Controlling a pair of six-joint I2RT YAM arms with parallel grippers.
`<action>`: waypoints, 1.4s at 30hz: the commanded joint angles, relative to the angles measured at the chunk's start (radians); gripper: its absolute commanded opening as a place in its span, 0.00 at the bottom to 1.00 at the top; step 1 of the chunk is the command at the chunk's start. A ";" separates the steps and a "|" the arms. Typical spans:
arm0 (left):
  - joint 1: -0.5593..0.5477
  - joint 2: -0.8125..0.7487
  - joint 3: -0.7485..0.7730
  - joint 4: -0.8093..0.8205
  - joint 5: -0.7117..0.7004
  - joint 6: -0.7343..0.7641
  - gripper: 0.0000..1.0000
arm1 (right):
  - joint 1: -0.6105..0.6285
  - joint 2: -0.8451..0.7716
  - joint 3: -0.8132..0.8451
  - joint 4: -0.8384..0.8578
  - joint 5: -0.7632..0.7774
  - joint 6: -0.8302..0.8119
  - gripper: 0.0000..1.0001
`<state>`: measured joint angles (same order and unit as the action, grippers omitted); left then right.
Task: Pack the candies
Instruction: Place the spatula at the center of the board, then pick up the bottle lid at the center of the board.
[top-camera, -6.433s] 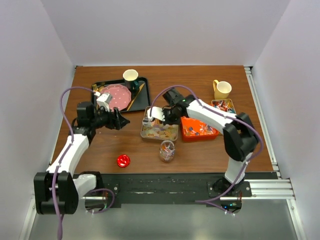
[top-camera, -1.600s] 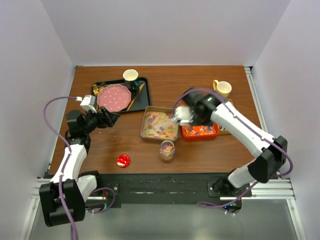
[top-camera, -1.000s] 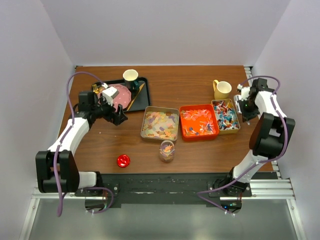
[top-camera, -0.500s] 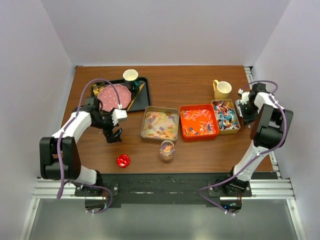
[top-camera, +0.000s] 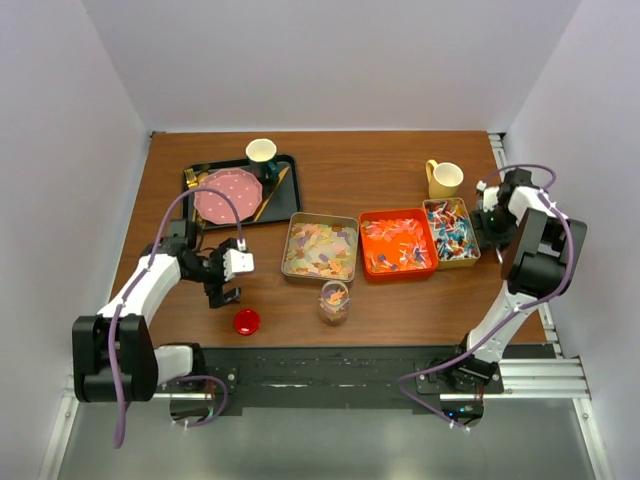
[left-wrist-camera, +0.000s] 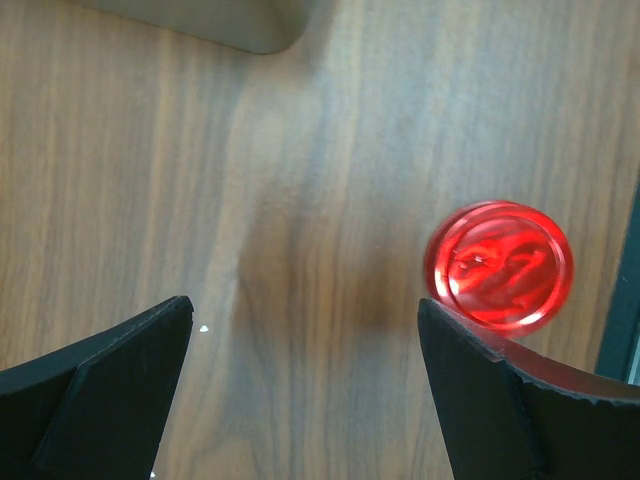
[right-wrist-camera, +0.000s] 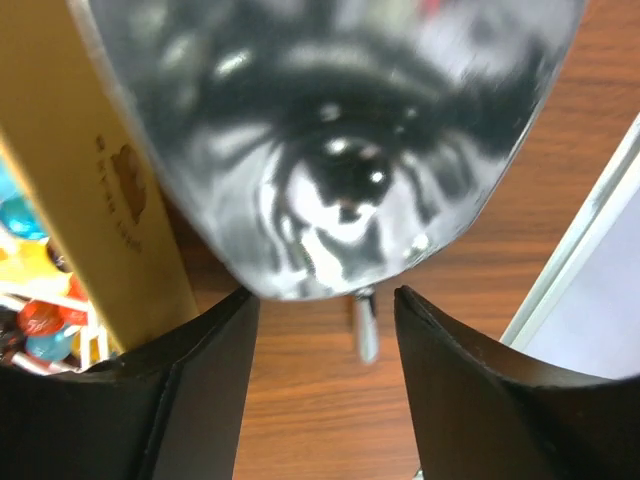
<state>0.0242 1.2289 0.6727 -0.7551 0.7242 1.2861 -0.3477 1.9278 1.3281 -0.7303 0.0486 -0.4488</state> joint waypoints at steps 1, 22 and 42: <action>-0.013 -0.025 -0.005 -0.110 0.018 0.192 1.00 | -0.002 -0.099 0.002 -0.041 -0.074 0.068 0.63; -0.305 -0.026 -0.104 -0.127 -0.094 0.141 1.00 | -0.002 -0.159 0.002 -0.072 -0.216 0.125 0.69; -0.314 -0.022 -0.125 -0.102 -0.124 0.176 0.77 | -0.001 -0.125 0.031 -0.078 -0.270 0.153 0.68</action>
<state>-0.2829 1.2079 0.5522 -0.8539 0.5861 1.4342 -0.3489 1.8000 1.3312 -0.8047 -0.1810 -0.3172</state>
